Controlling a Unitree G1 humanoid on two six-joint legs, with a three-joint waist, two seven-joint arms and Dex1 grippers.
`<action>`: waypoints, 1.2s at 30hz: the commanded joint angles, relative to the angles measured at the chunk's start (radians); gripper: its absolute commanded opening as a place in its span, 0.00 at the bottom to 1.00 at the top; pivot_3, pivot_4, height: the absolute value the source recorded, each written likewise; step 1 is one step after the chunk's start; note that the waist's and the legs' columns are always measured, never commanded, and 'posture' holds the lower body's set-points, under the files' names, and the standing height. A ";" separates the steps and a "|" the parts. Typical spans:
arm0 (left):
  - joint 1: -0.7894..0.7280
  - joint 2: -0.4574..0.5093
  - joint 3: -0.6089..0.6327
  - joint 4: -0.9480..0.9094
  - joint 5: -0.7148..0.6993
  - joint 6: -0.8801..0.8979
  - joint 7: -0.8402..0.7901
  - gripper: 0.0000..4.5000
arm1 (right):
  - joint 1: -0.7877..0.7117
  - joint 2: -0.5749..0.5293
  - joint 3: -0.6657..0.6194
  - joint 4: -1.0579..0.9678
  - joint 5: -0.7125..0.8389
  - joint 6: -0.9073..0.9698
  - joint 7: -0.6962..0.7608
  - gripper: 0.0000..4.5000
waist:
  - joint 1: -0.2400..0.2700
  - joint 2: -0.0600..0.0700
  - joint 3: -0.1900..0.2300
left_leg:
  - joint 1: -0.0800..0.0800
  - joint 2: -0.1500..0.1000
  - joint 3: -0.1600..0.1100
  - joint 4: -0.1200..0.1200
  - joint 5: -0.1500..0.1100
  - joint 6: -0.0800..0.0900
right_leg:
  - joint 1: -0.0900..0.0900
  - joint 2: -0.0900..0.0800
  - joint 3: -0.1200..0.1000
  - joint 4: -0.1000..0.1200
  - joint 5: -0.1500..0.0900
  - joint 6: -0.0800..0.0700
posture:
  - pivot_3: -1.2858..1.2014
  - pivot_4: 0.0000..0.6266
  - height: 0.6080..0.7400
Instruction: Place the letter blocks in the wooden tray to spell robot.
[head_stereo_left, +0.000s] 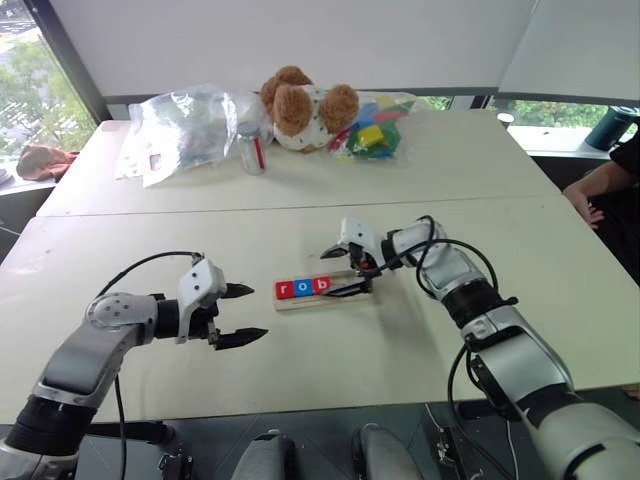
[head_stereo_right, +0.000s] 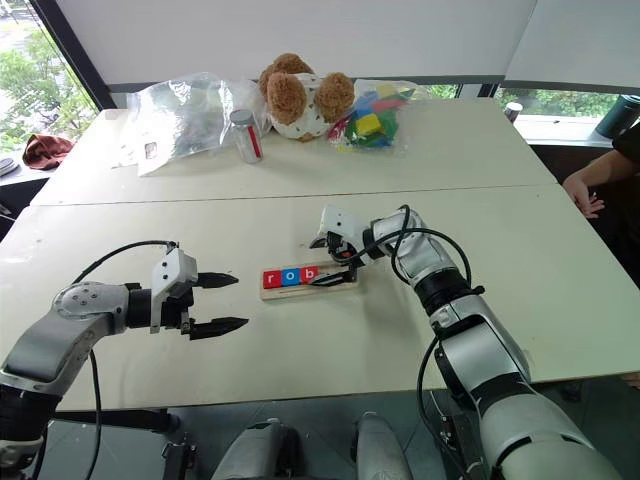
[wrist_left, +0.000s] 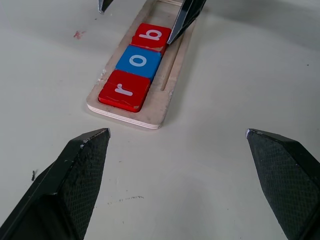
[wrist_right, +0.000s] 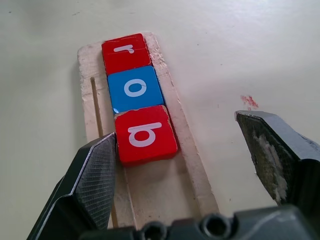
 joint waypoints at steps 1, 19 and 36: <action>-0.012 0.001 0.012 -0.011 -0.001 -0.009 0.001 1.00 | -0.038 0.014 -0.014 -0.009 -0.001 -0.027 -0.011 0.92 | 0.000 0.000 0.000 | 0.000 0.000 0.000 0.000 0.000 0.000 | 0.000 0.000 0.000 0.000 0.000 0.000 | 0.52 0.24 1.00; -0.087 -0.025 0.026 -0.013 -0.047 0.013 -0.006 1.00 | 0.174 -0.102 -0.402 -0.594 0.132 0.577 -0.409 0.92 | 0.009 0.000 0.000 | -0.001 0.000 -0.001 0.000 -0.001 0.002 | 0.000 -0.001 0.000 -0.001 0.000 0.000 | 0.52 0.24 1.00; -0.192 -0.078 -0.048 0.136 0.016 -0.048 -0.059 1.00 | 0.527 0.219 -0.573 -1.265 0.066 1.272 -1.034 0.92 | 0.007 0.001 -0.001 | 0.000 0.001 0.000 0.000 0.000 0.001 | 0.000 0.003 0.001 0.002 0.000 0.000 | 0.52 0.24 1.00</action>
